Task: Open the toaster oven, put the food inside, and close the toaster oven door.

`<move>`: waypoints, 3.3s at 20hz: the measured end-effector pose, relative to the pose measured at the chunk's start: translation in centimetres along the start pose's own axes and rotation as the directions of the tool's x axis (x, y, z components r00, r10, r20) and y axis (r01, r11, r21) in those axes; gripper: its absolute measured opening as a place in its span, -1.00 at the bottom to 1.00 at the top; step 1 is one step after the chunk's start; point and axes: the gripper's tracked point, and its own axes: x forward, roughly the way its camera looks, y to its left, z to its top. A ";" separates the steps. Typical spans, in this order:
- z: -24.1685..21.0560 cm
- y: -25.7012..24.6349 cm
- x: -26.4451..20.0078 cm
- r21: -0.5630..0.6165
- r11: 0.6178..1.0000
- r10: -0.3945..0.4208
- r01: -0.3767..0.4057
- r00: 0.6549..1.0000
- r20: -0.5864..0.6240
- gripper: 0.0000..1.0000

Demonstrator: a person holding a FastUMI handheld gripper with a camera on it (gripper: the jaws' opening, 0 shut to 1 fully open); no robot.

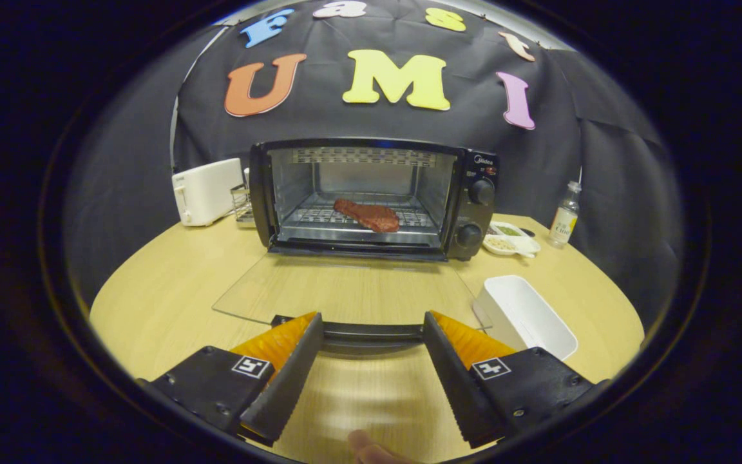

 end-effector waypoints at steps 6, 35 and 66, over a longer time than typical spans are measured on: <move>-2.9 0.7 0.6 -0.026 0.999 0.032 -0.036 0.993 -0.117 1.00; 16.8 -2.0 3.6 -0.145 0.984 -0.075 0.103 0.980 0.186 1.00; 19.8 -8.3 -31.2 -0.026 1.000 0.001 0.015 0.846 0.533 1.00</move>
